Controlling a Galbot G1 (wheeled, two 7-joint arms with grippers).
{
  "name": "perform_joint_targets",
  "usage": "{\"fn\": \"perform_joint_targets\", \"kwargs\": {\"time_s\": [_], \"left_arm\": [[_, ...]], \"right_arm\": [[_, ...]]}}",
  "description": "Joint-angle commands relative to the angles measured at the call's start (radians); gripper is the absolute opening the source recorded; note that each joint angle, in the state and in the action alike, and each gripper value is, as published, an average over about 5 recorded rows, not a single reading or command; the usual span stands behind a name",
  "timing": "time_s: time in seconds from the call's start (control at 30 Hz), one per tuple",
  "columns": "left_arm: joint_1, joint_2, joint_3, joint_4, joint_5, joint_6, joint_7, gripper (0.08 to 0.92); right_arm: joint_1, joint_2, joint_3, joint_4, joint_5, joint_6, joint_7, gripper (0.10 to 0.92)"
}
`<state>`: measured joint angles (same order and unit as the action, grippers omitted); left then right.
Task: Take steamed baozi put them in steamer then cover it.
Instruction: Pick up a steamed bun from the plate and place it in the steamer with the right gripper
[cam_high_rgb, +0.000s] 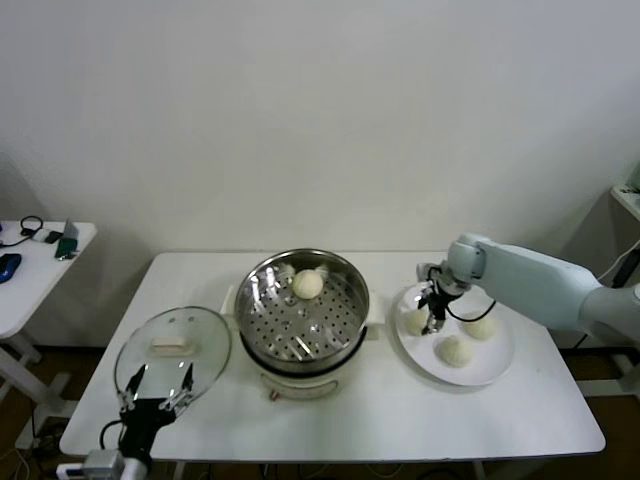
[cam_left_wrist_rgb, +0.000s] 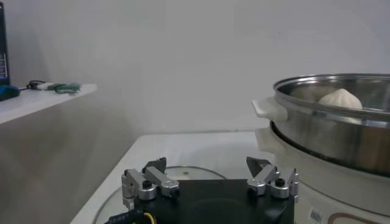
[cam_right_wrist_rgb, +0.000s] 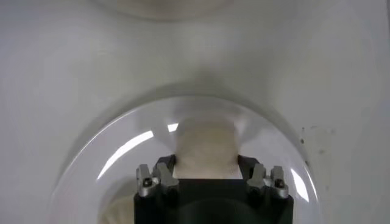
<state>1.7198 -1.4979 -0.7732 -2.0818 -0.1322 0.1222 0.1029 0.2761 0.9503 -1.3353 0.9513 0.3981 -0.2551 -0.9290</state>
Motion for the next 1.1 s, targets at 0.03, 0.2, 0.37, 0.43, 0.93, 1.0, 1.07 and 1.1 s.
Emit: {"fn": "perform_joint_targets", "kwargs": {"time_s": [0.03, 0.2, 0.37, 0.43, 0.93, 1.0, 1.07, 1.1], "left_arm": [[-0.001, -0.003, 0.0, 0.0, 0.0, 0.0, -0.001, 0.823], [-0.004, -0.006, 0.006, -0.002, 0.001, 0.003, -0.001, 0.823], [-0.006, -0.005, 0.011, -0.01, 0.005, 0.007, -0.001, 0.823], [-0.006, -0.003, 0.012, -0.016, 0.006, 0.009, -0.001, 0.823], [-0.003, 0.003, 0.025, -0.041, 0.0, 0.001, -0.002, 0.823], [-0.004, 0.002, 0.025, -0.045, 0.001, 0.002, -0.002, 0.823], [-0.004, 0.0, 0.025, -0.049, 0.002, 0.004, -0.002, 0.823], [-0.004, -0.001, 0.026, -0.051, 0.003, 0.005, -0.002, 0.823]], "right_arm": [[0.066, -0.026, -0.016, 0.036, 0.043, 0.016, -0.022, 0.687], [0.278, -0.065, -0.151, 0.152, 0.133, 0.023, -0.047, 0.687], [0.589, -0.075, -0.319, 0.29, 0.286, 0.017, -0.082, 0.687], [0.699, -0.065, -0.366, 0.338, 0.362, 0.009, -0.092, 0.687], [0.766, 0.157, -0.231, 0.646, 0.604, -0.164, 0.08, 0.687], [0.714, 0.223, -0.227, 0.621, 0.579, -0.183, 0.112, 0.687], [0.662, 0.293, -0.226, 0.582, 0.549, -0.197, 0.137, 0.687], [0.638, 0.324, -0.225, 0.558, 0.535, -0.202, 0.146, 0.687]]}}
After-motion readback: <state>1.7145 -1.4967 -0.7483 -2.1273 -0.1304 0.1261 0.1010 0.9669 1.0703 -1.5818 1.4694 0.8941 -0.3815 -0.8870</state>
